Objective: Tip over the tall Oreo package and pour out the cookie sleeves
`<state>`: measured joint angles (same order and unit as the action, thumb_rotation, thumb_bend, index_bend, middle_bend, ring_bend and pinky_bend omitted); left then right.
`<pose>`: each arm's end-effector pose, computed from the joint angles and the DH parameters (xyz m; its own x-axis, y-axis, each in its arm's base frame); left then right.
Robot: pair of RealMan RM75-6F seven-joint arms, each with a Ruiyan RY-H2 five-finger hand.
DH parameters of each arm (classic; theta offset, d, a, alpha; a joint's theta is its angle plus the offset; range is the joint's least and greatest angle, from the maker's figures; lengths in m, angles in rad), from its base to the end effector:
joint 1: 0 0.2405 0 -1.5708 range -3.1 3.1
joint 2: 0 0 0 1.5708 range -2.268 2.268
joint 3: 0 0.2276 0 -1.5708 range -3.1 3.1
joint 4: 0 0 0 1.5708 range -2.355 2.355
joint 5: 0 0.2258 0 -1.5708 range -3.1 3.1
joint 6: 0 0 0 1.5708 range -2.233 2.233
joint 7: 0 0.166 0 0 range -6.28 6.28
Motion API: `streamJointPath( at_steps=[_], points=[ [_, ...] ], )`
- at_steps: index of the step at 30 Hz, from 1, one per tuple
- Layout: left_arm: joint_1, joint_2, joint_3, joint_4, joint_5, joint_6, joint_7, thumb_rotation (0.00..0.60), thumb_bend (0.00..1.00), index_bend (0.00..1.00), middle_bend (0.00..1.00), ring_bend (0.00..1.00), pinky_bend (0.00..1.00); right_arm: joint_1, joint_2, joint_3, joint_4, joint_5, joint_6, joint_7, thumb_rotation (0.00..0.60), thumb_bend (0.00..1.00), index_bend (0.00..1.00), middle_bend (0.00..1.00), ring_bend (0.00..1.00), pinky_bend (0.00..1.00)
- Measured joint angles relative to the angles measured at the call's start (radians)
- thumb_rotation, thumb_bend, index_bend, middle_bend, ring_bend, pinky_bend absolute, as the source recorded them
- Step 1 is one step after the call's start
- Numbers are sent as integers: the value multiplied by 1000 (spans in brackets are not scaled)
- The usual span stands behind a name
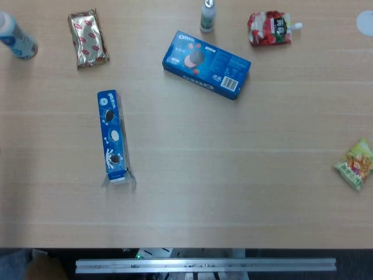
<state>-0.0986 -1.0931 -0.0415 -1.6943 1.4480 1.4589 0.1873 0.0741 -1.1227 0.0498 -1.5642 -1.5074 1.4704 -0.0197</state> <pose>-0.2840 0.2027 0.1292 0.5080 0.0407 0.8604 0.8606 0.0176 -0.5089 -0.3034 -0.1997 0.1336 0.4531 -0.0181 0.8913 -0.8915 -0.0034 0.4531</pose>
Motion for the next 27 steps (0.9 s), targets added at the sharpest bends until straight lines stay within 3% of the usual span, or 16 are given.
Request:
streamJointPath(
  at_steps=[14,21,27],
  points=[
    [-38,10,3,17,25,-59,-51,600,344,348,411,364,335,-12,7,1,-2,6,12,15,600,307,229,275,237,222],
    [-96,28,8,45,72,-139,-198,600,344,346,401,355,335,-3,14,6,-12,3,4,10,600,307,229,275,237,222],
    [-192,44,29,83,162,-261,-329,600,344,286,315,265,314,4,13,2,-22,-1,-11,0,600,306,229,275,237,222]
  ],
)
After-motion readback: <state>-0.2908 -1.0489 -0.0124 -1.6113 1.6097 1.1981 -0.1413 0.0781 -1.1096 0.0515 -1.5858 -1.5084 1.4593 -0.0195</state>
